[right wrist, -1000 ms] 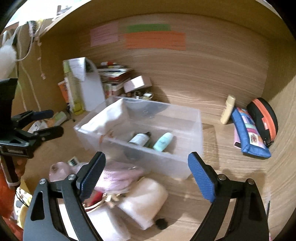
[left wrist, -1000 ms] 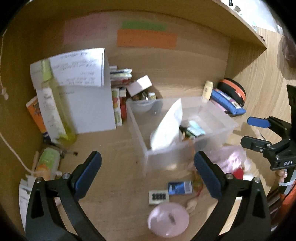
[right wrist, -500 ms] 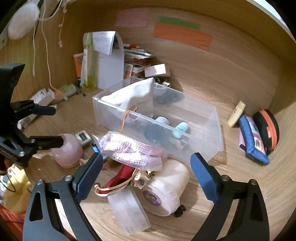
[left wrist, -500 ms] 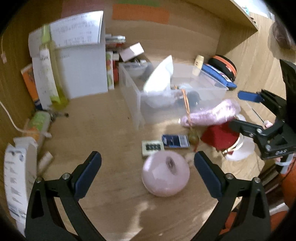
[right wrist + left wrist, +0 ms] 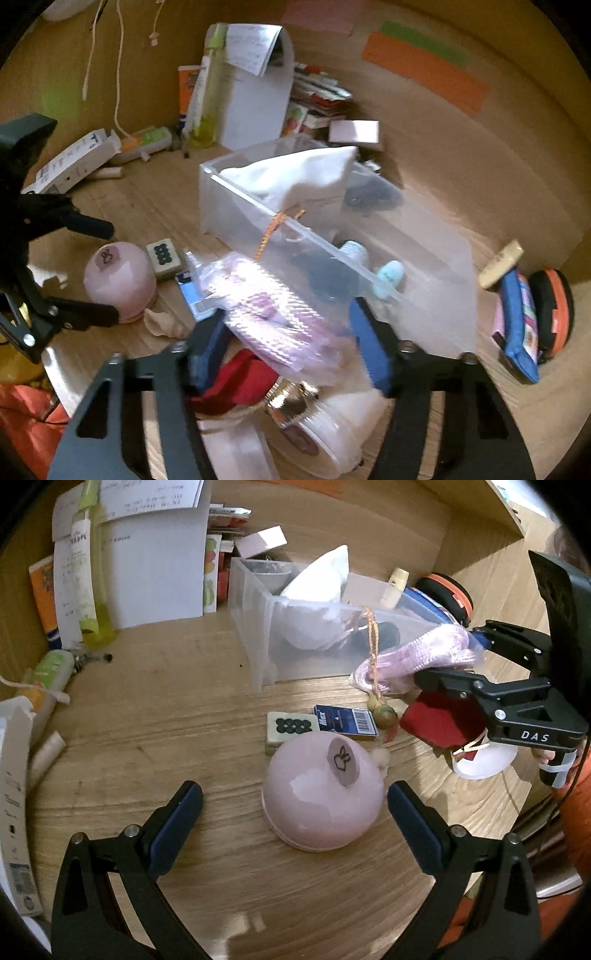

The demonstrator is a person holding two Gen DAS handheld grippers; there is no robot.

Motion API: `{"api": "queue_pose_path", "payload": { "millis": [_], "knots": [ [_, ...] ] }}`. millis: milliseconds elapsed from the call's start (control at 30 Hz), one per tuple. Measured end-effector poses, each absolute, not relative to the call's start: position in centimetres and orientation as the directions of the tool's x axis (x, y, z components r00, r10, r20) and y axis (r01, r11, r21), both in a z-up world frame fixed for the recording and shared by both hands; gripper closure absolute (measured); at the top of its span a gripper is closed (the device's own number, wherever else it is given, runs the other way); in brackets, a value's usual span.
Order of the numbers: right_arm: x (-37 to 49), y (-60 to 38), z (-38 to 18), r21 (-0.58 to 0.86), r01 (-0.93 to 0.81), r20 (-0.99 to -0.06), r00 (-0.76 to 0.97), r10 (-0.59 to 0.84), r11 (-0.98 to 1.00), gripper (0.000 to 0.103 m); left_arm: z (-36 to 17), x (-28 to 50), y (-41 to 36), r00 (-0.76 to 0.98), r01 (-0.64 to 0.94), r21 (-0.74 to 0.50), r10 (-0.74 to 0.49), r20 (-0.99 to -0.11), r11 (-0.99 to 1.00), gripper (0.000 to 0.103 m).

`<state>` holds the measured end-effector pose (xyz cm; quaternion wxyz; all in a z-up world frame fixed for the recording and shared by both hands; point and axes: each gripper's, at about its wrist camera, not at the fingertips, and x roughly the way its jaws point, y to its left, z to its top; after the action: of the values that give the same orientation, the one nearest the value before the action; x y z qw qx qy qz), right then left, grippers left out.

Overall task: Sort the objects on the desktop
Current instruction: 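Grasp the pink round container with the left gripper while the right gripper grasps the bagged pink cord, then carry the pink container and bagged cord over the clear box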

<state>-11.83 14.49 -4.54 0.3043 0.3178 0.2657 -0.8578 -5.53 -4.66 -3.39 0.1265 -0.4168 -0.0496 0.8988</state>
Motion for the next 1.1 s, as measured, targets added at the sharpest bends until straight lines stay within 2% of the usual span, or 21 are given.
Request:
{"api": "queue_pose_path", "payload": {
  "millis": [233,267,300,333,467,733,1100],
  "knots": [
    [-12.3,14.4,-4.1,-0.230,0.704,-0.711,-0.593,-0.377,-0.672,0.066,-3.8,-5.3,-3.7,-0.639,-0.194,-0.184,0.266,-0.721,-0.964,0.003],
    [-12.3,14.6,-3.8,-0.224,0.696,-0.707,-0.598,-0.378,-0.682,0.069,-3.9,-5.1,-3.5,-0.637,-0.201,-0.185,0.272,-0.721,-0.962,0.009],
    [-12.4,14.8,-3.7,-0.221,0.686,-0.703,-0.605,-0.374,-0.693,0.070,-4.0,-5.2,-3.2,-0.631,-0.210,-0.183,0.276,-0.725,-0.960,0.020],
    [-12.6,15.0,-3.5,-0.214,0.680,-0.704,-0.605,-0.372,-0.701,0.070,-4.1,-5.3,-3.0,-0.623,-0.217,-0.178,0.277,-0.731,-0.960,0.025],
    [-13.3,16.3,-2.9,-0.151,0.662,-0.709,-0.590,-0.386,-0.734,0.072,-4.3,-5.3,-2.5,-0.626,-0.215,-0.161,0.263,-0.734,-0.963,0.039],
    [-12.9,18.4,-0.6,-0.093,0.645,-0.666,-0.607,-0.434,-0.759,0.076,-4.6,-5.0,-2.4,-0.651,-0.185,-0.184,0.261,-0.712,-0.965,0.039],
    [-12.5,20.3,1.9,-0.029,0.641,-0.597,-0.626,-0.501,-0.767,0.079,-0.6,-5.0,-2.3,-0.733,-0.184,-0.185,0.260,-0.628,-0.965,0.039]
  ]
}}
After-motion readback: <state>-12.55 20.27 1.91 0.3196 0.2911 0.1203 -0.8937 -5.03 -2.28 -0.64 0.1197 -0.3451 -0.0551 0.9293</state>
